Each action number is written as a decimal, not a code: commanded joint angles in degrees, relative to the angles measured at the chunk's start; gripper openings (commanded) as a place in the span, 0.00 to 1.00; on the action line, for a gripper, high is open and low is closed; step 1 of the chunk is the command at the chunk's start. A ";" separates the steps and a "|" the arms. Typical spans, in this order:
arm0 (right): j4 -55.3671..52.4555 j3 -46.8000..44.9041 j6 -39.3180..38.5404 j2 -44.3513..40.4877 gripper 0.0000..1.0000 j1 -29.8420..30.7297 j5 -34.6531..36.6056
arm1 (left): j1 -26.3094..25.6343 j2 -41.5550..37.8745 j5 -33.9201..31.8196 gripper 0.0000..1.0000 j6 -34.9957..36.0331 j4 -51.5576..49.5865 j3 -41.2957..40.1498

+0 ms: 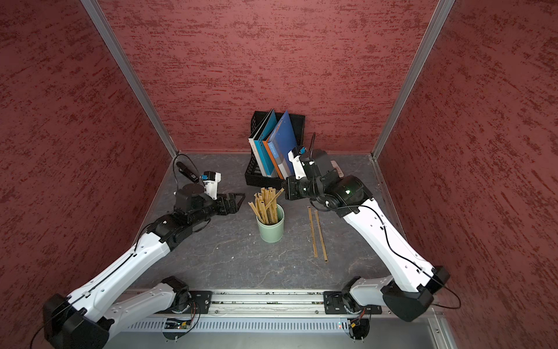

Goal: Take the straws out of the storage container
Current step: Pick up the straw from the container, then place the straw at the center of the board.

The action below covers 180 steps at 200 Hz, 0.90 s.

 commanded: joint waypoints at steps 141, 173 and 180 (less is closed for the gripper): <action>-39.09 22.68 -3.72 15.14 0.03 -0.36 16.03 | 0.29 -0.23 1.58 1.00 -0.69 1.71 0.27; -36.64 16.71 -4.63 16.27 0.03 -1.03 11.97 | 0.34 -0.84 1.13 1.00 -0.51 1.59 -0.39; -35.73 15.17 -4.93 16.31 0.03 -1.45 10.97 | 0.31 -0.91 1.11 1.00 -0.51 1.59 -0.44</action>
